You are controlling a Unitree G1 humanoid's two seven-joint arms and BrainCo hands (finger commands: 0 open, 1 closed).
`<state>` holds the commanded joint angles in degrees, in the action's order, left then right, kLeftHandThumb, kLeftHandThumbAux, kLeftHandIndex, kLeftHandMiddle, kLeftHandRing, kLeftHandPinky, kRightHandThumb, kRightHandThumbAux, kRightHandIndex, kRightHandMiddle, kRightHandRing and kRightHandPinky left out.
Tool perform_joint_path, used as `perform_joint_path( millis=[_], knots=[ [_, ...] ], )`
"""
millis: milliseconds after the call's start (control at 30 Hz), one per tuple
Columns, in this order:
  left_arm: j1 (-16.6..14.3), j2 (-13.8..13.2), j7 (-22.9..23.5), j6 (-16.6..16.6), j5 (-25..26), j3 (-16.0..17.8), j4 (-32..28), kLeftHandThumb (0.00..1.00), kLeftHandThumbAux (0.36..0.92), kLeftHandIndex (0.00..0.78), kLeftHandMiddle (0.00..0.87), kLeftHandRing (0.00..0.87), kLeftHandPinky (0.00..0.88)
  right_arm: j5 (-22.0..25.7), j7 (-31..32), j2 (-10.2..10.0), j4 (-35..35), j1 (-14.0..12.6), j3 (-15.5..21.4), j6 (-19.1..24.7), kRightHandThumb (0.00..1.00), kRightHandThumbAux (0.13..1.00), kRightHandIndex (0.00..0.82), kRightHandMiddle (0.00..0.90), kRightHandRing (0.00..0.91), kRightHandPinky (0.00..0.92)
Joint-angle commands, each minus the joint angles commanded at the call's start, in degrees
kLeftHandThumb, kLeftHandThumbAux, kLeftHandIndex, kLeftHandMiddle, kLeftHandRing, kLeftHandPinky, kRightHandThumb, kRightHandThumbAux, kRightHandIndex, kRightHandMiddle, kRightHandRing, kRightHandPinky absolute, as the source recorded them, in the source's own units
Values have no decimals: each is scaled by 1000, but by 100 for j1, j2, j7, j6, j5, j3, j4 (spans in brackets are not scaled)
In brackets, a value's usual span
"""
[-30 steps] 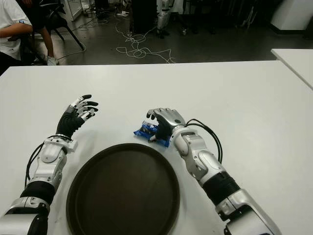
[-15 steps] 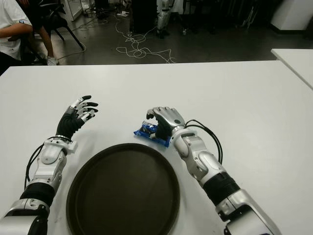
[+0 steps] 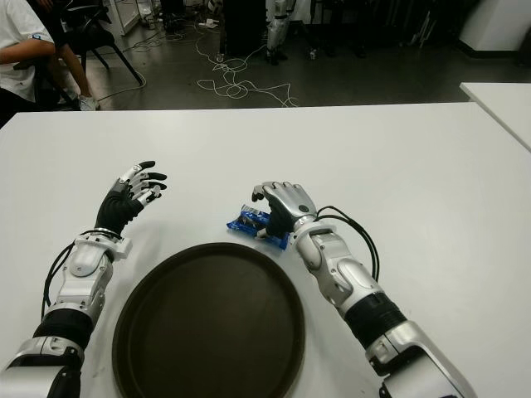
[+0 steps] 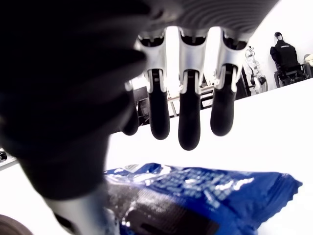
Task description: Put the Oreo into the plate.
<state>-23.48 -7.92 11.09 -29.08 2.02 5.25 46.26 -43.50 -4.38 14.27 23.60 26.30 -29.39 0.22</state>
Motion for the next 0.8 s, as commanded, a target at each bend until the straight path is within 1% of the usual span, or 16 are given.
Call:
perform_joint_path(
  millis=[100,233,367,467,600,800],
  knots=[
    [15,10,-6,19,7,0,-36,291,695,185,325,313,296,-9,35,11,-11,1,-10,15,0,812,135,194,197,161],
    [32,15,-27,49,-7,-4,-68,288,695,182,317,309,292,-23,38,11,-15,-3,-16,41,0,796,119,167,172,147],
    [42,23,-34,81,-14,-4,-95,286,694,178,319,313,296,-29,64,13,-17,-9,-17,69,0,785,116,160,165,142],
    [47,28,-35,91,-18,0,-111,292,683,178,325,322,309,-25,98,13,-26,-14,-18,96,0,778,119,156,163,147],
    [67,30,-32,97,-34,-1,-144,287,673,174,318,316,296,-10,125,12,-18,-24,-18,89,0,791,118,152,160,147],
    [87,35,-29,82,-41,-4,-178,301,680,172,314,311,294,13,157,10,12,-34,-13,68,0,804,114,150,156,138]
  ],
)
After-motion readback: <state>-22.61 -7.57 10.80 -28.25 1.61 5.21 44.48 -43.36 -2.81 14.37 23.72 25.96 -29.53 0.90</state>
